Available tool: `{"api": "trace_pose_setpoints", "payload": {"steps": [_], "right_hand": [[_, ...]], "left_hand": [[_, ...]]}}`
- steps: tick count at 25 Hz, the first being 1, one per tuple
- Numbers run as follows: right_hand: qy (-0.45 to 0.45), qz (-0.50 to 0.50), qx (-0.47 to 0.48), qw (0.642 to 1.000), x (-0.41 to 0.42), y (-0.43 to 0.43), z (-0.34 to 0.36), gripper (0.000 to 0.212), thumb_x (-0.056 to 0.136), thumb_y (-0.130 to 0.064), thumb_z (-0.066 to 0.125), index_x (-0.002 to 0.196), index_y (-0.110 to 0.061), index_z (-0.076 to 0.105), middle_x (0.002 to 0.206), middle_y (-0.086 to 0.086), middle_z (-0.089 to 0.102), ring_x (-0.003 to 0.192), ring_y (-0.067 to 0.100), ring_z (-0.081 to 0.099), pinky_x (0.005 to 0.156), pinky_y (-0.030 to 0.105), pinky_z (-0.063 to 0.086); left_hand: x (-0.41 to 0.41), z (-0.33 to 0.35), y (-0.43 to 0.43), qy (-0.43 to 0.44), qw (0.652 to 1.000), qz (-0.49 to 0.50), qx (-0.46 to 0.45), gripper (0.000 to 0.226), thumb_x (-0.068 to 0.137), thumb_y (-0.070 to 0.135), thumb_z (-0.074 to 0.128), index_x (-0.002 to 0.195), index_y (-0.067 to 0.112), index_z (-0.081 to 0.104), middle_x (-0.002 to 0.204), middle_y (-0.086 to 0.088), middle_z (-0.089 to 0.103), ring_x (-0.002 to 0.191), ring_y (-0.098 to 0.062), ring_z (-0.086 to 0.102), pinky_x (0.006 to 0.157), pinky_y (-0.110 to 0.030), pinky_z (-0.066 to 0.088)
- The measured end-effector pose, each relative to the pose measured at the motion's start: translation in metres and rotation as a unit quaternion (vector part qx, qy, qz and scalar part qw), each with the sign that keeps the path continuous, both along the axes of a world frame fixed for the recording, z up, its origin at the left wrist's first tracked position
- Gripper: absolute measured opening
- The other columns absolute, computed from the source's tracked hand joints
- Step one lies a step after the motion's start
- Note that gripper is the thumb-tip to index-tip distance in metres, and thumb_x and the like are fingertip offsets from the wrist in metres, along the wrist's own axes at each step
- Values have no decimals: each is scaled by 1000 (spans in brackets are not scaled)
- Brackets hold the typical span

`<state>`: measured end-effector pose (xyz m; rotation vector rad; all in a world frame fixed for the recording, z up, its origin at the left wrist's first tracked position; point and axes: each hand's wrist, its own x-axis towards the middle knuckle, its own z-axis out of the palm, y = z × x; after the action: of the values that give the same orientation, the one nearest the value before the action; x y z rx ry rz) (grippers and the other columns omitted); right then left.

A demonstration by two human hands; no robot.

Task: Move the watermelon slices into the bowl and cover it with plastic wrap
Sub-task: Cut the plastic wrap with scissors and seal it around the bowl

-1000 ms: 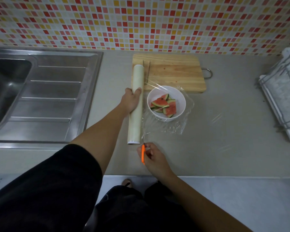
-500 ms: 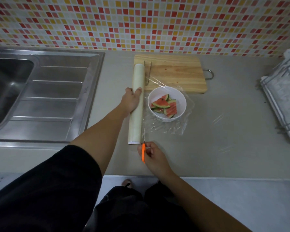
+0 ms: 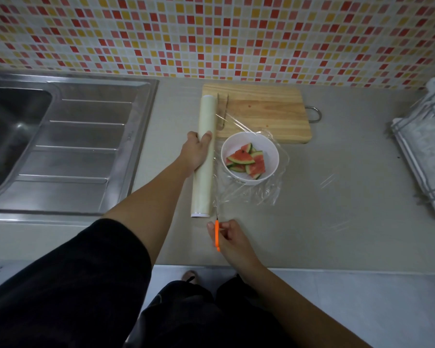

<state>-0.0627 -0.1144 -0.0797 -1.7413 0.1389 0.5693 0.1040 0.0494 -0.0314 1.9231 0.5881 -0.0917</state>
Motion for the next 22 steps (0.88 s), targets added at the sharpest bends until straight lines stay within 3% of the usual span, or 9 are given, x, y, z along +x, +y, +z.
{"api": "trace_pose_setpoints", "payload": {"steps": [5,10,16,18,22], "right_hand": [[15,4,10,1000,-4,-2,-4,67,46,-87,58,79,-29,51,57,-21,60,57,-7,54,63,19,43],[-4,-2,22,1000,8,10,1,50,57,-72,64,77,-29,48,50,-18,56,51,-4,49,56,14,39],[4,-15,41,999,10,12,-1,46,59,-67,65,77,-28,50,53,-18,56,53,-4,50,54,9,40],[9,-13,46,999,10,12,-3,45,60,-66,64,76,-27,49,53,-16,55,54,-1,49,56,14,40],[4,4,48,999,16,9,-2,41,62,-65,64,75,-29,48,51,-18,56,50,-5,49,51,9,40]], "left_hand": [[3,3,0,-2,1000,-4,4,53,95,51,40,123,6,40,107,-8,53,96,-26,53,83,-34,44],[5,3,2,-1,1000,-5,2,52,95,50,41,121,5,41,116,-14,56,104,-29,56,91,-38,47],[7,1,5,-3,1000,-3,0,51,94,52,41,118,7,42,105,-9,54,101,-30,57,87,-38,47],[7,1,6,-1,1000,-4,-1,52,94,52,41,119,6,41,105,-9,54,99,-29,56,86,-37,46],[8,1,5,-2,1000,-4,-7,52,93,52,41,119,7,41,108,-11,55,96,-27,56,86,-38,48]]}}
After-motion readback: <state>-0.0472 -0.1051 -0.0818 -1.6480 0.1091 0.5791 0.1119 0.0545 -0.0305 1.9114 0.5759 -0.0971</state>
